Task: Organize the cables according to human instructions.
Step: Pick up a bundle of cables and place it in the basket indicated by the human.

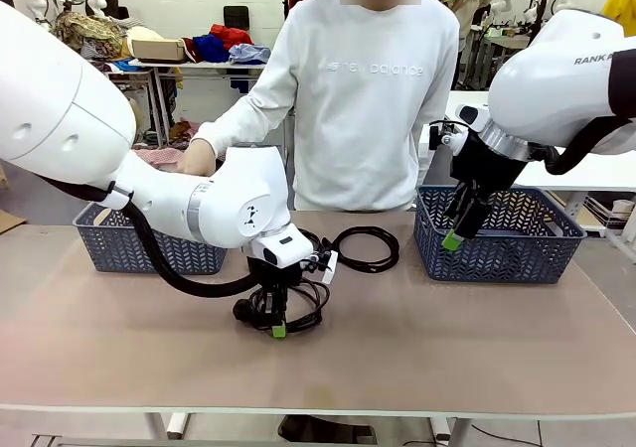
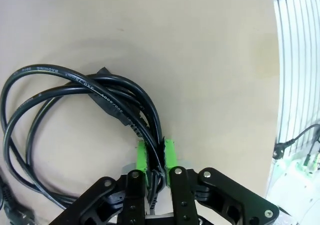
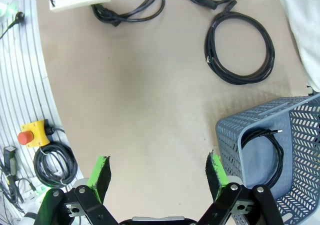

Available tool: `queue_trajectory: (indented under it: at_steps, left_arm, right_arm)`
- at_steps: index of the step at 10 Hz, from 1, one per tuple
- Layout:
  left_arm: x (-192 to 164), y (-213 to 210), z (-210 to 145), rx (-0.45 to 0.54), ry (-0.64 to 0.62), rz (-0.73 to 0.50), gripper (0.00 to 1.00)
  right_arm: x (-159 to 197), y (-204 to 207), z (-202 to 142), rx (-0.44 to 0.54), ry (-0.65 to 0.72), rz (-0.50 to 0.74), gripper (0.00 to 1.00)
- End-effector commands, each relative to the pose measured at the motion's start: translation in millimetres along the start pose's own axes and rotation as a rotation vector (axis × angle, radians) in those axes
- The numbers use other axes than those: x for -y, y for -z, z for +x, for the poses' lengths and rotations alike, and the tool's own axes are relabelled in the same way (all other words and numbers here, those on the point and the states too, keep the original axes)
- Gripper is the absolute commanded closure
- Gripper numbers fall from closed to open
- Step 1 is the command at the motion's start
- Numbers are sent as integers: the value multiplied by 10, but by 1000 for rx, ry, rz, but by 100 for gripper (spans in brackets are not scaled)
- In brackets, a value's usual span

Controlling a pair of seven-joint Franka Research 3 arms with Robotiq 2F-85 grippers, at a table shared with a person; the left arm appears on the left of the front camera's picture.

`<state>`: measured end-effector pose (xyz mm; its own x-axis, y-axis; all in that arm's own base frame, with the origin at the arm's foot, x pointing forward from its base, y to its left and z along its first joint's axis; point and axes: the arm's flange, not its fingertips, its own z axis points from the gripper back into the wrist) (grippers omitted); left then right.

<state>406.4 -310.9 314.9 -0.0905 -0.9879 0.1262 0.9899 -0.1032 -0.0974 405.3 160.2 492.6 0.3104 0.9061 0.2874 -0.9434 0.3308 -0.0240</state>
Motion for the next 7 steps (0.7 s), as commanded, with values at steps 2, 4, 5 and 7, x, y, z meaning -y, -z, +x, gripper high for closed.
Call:
queue_trajectory:
  at_steps: [2, 4, 5, 7]
  left_arm:
    - [180, -118, 15, -9, -25, 26, 100]
    - [313, -434, 139, 14, -64, 68, 100]
    - [356, -651, 183, 18, -64, 90, 100]
    - [318, -992, 175, 4, -50, 118, 100]
  right_arm:
    - [10, -14, 27, -2, 0, 0, 0]
    - [10, -14, 27, -2, 0, 0, 0]
    - [10, -14, 27, -2, 0, 0, 0]
    - [10, -14, 27, -2, 0, 0, 0]
